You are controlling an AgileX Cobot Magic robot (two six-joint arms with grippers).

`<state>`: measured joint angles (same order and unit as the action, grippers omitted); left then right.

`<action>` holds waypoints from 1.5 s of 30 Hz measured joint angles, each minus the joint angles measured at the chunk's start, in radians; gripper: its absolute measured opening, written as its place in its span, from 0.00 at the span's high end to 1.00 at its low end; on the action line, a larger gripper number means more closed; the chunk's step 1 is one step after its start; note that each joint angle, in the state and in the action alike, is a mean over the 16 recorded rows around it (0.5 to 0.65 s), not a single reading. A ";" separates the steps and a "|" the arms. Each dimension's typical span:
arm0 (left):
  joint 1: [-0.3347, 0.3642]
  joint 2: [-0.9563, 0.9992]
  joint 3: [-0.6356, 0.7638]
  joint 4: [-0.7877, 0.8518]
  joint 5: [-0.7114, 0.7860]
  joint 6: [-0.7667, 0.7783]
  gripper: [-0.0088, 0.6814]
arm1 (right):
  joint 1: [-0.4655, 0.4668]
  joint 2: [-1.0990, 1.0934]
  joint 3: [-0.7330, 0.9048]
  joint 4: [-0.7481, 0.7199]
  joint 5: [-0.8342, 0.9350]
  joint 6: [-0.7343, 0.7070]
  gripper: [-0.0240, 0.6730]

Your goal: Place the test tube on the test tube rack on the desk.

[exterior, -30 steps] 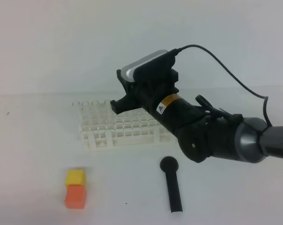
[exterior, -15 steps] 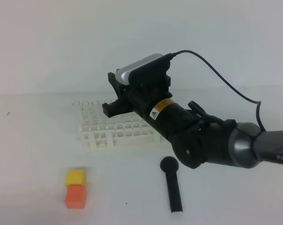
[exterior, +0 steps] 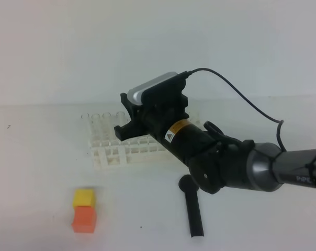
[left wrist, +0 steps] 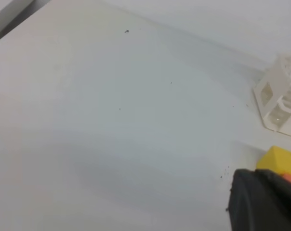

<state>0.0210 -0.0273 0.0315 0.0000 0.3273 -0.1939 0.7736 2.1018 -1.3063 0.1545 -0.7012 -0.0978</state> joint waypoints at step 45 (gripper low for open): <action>0.000 0.000 0.002 0.000 -0.001 0.000 0.99 | 0.000 -0.060 -0.002 0.000 0.098 -0.224 0.68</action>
<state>0.0210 -0.0273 0.0333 0.0000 0.3262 -0.1940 0.7732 2.0420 -1.3081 0.1545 -0.6027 -0.3220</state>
